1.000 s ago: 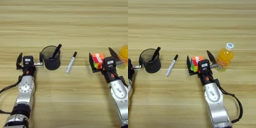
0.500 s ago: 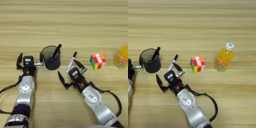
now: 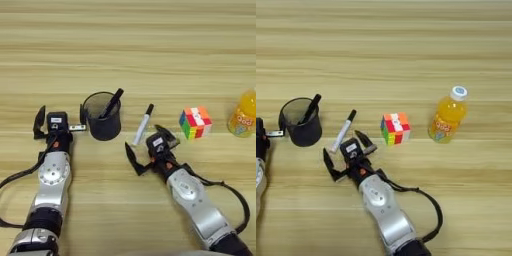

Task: Move the objects on the table

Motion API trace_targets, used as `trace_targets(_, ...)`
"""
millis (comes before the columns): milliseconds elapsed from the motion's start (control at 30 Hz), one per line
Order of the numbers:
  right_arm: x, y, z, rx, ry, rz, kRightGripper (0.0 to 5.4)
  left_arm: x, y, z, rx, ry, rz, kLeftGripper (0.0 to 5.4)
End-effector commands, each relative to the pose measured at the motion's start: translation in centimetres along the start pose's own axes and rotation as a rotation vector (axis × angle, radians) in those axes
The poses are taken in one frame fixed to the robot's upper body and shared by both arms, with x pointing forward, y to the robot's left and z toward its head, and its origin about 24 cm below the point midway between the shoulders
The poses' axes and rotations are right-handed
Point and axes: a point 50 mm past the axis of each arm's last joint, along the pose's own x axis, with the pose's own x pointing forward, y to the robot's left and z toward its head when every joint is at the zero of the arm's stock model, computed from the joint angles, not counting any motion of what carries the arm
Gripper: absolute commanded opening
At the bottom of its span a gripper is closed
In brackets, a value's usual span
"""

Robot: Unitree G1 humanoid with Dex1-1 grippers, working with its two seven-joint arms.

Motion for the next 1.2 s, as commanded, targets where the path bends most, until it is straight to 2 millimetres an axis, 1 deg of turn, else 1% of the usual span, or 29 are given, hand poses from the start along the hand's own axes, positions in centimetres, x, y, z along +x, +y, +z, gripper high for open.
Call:
trace_targets(33, 1.1, 2.0, -0.6, 0.255, 0.068, -0.007, 5.37, 0.1, -0.4, 0.1, 0.005, 0.003, -0.009, 5.40)
trace_targets(133, 1.3, 1.9, -0.7, 0.312, 0.075, -0.021, 5.37, 0.1, -0.4, 0.1, 0.004, 0.003, -0.010, 5.40)
trace_targets(233, 1.3, 2.1, -0.8, 0.336, 0.087, -0.001, 5.37, 0.1, -0.4, 0.1, 0.004, 0.002, -0.010, 5.40)
trace_targets(500, 1.1, 2.0, -0.8, 0.340, 0.096, -0.022, 5.37, 0.0, -0.5, 0.1, 0.005, 0.002, -0.010, 5.40)
trace_targets(667, 0.9, 1.5, -1.0, 0.333, 0.111, -0.069, 5.37, 0.1, -0.5, 0.1, 0.005, 0.001, -0.009, 5.40)
trace_targets(933, 0.4, 0.3, -1.3, 0.195, 0.124, -0.157, 5.37, 0.1, -0.4, 0.1, 0.006, 0.002, -0.009, 5.40)
trace_targets(1200, 0.1, -0.1, -1.8, 0.184, 0.148, -0.183, 5.37, 0.0, -0.4, 0.1, 0.006, 0.001, -0.009, 5.40)
